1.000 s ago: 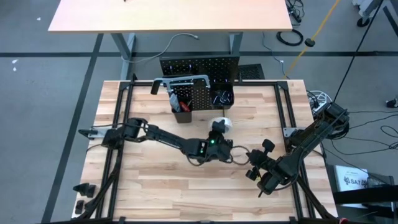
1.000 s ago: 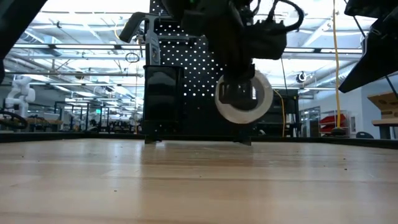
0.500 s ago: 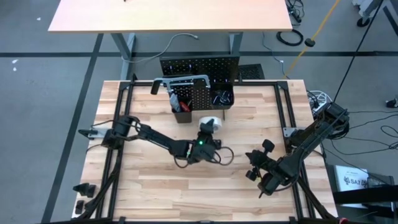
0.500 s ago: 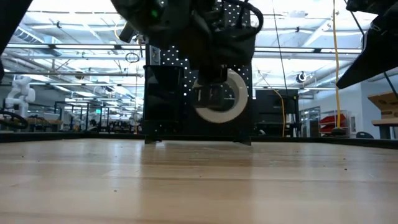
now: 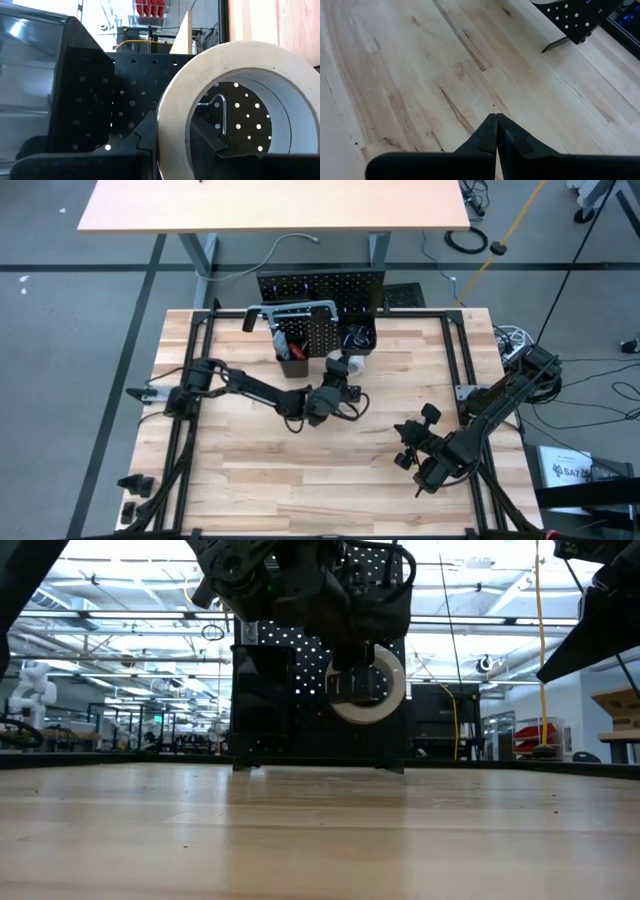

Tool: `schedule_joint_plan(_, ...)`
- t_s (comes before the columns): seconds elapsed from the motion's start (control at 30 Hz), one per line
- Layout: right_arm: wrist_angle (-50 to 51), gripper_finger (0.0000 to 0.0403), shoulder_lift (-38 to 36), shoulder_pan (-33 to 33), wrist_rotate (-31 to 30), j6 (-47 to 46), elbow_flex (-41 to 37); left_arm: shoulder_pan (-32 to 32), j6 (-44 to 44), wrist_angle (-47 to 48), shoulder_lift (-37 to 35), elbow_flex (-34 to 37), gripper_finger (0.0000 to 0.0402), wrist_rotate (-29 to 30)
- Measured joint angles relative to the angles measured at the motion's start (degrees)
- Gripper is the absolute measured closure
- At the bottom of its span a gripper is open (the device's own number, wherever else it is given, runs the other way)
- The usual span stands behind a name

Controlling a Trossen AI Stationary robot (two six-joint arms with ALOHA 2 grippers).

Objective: Hang tools onto peg board
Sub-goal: Hang the white tape on the peg board

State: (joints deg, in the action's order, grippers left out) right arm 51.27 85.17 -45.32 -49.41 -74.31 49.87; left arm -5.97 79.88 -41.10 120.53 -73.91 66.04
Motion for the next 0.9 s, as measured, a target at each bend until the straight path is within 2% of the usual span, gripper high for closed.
schedule_joint_plan(0.3, 0.04, 0.0403, 0.00, 0.00, 0.00, 0.50, 0.00, 1.46, -2.55, 0.61, 0.02, -0.02, 0.0333, -3.03)
schedule_joint_plan(0.53, 0.04, 0.0403, 0.00, 0.00, 0.00, 0.56, 0.00, 3.75, -6.05, 5.90, 0.09, -0.02, 0.0333, -3.43)
schedule_joint_plan(0.9, 0.04, 0.0403, 0.00, 0.00, -0.02, 0.91, 0.00, 5.25, -7.52, 5.81, 0.66, -0.07, 0.0333, -6.14)
